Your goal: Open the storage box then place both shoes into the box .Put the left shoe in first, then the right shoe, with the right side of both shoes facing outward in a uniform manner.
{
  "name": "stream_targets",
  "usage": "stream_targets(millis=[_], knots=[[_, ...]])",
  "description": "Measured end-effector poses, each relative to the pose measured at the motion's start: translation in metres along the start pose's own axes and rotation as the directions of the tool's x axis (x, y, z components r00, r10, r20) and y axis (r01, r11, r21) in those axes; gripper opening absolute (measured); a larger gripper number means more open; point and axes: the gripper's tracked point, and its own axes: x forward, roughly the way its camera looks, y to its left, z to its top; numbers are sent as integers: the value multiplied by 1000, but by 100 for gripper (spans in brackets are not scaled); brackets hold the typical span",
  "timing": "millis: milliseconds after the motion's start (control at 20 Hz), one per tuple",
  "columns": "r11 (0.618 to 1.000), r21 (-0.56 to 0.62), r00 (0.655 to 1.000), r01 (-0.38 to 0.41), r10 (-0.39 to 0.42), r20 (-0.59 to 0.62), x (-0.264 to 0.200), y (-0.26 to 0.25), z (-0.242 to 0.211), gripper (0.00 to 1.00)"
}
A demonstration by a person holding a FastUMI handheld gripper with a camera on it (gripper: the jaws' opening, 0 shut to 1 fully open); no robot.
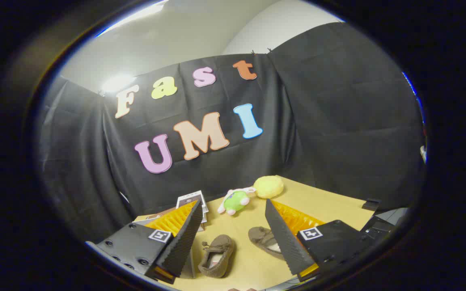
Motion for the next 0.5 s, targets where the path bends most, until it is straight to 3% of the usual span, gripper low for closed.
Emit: stream_targets(millis=[500], knots=[[1000,-28,1000,-5,5,-30,-7,11,-12,99]])
